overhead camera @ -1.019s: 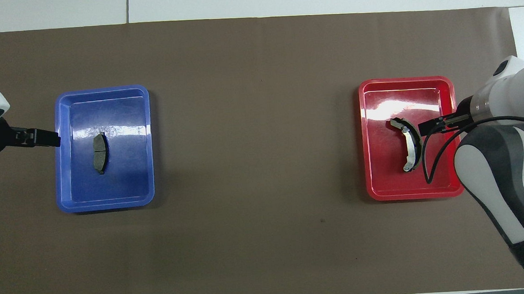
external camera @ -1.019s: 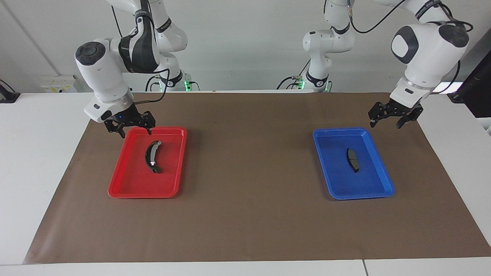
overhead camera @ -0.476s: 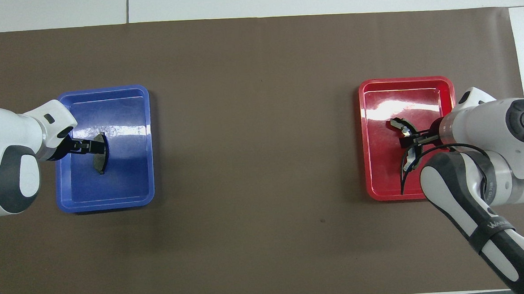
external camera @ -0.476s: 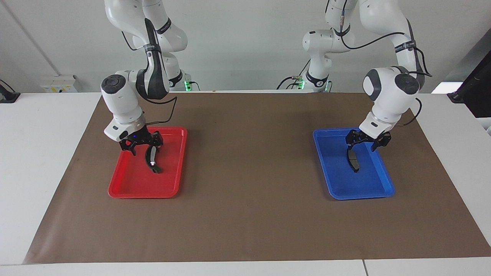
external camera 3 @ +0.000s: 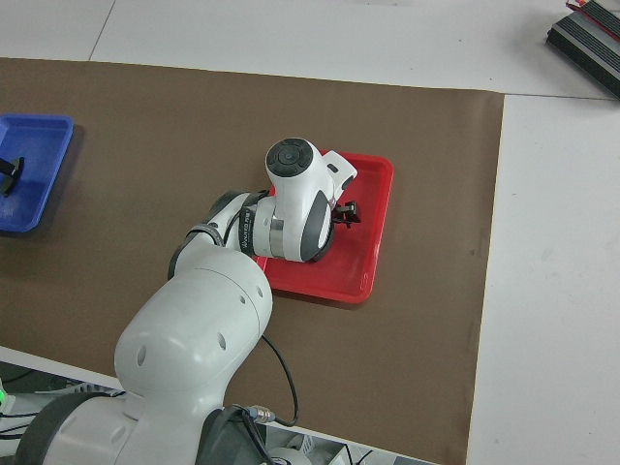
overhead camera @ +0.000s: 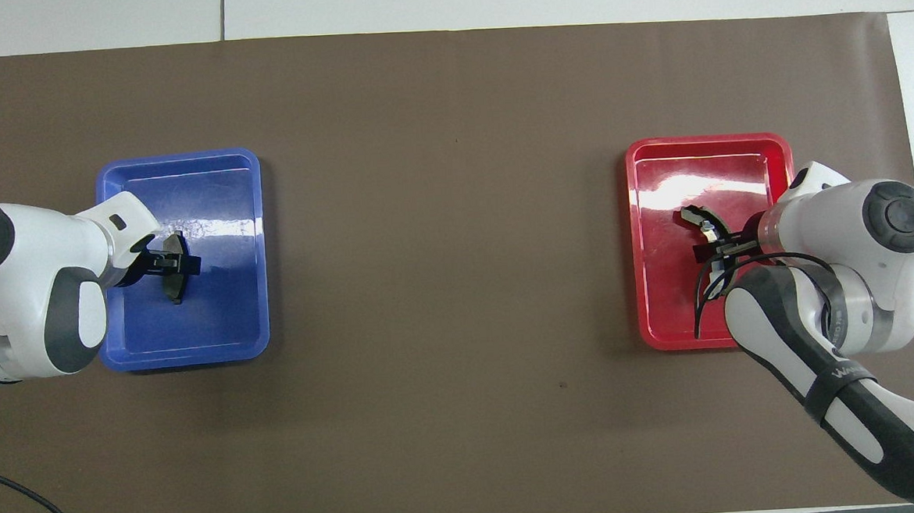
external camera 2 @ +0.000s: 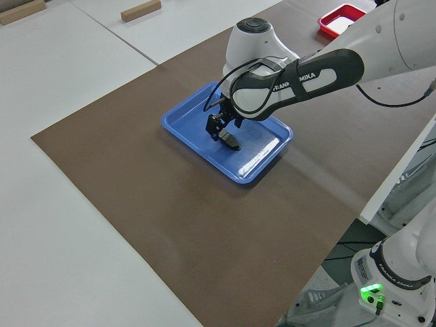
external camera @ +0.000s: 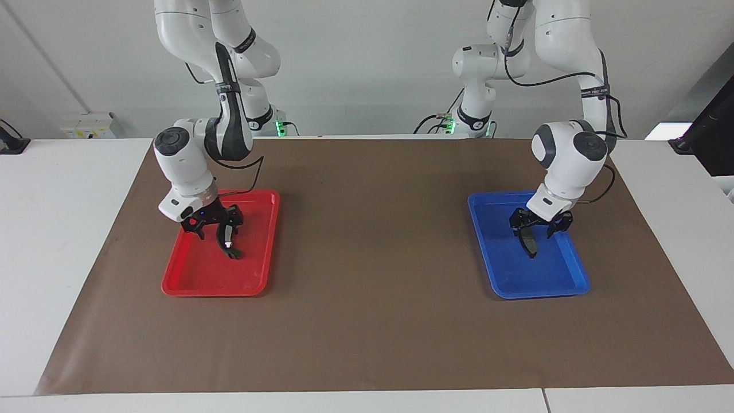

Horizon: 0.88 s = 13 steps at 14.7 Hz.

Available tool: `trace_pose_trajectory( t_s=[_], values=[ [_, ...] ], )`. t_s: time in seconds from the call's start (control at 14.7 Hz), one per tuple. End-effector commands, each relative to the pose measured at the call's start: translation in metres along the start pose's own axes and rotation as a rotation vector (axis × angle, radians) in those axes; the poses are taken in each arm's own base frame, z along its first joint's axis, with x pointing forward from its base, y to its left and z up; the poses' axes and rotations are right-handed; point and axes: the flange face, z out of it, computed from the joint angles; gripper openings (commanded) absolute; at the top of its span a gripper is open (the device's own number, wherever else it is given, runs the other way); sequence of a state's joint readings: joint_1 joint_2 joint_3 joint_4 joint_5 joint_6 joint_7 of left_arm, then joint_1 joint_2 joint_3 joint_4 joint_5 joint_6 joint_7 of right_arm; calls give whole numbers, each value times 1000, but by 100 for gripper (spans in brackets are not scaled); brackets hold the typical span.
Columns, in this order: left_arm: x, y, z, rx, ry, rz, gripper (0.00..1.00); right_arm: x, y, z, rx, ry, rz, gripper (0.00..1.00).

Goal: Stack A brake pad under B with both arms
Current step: 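Grasp the flat pad with the left gripper while the right gripper grasps the curved shoe, then lift the flat pad with the left gripper while the right gripper lifts the shoe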

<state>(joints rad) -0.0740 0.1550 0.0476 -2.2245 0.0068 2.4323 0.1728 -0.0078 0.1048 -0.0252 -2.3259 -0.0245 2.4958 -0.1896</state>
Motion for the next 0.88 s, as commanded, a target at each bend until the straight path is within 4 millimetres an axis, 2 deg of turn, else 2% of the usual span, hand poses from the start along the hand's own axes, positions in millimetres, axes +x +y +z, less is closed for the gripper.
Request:
trace_pose_trajectory(
  t_s=[0.0, 0.14, 0.2, 0.34, 0.41, 0.48, 0.54, 0.61, 0.68, 0.75, 0.82],
  values=[
    [0, 1, 17, -2, 15, 13, 91, -2, 0, 3, 7, 10, -15, 96],
    [-1, 1, 19, -2, 11, 11, 75, -2, -1, 7, 9, 3, -17, 95],
    [-5, 2, 21, -5, 2, 9, 62, -2, -1, 7, 9, 3, -18, 92],
    [-5, 3, 17, -8, -15, 4, 17, -2, -1, 7, 9, 3, -17, 84],
    [-5, 3, 10, -10, -27, 5, 12, -2, -2, 8, 9, 1, -18, 78],
    [-5, 3, -1, -13, -29, 4, 11, -2, -2, 8, 9, 1, -12, 71],
    [-6, 5, -13, -14, -34, 5, 11, -2, -2, 7, 9, 3, -10, 57],
    [-3, 8, -28, -17, -43, 11, 11, -2, -4, 8, 10, 1, -5, 49],
    [2, 19, -45, -23, -63, 22, 11, -6, -5, 11, 11, -6, 18, 46],
    [9, 29, -63, -25, -83, 24, 10, -7, -6, 11, 11, -8, 23, 39],
    [18, 42, -79, -25, -102, 6, 9, -6, -6, 11, 11, -8, 23, 28]
  ],
)
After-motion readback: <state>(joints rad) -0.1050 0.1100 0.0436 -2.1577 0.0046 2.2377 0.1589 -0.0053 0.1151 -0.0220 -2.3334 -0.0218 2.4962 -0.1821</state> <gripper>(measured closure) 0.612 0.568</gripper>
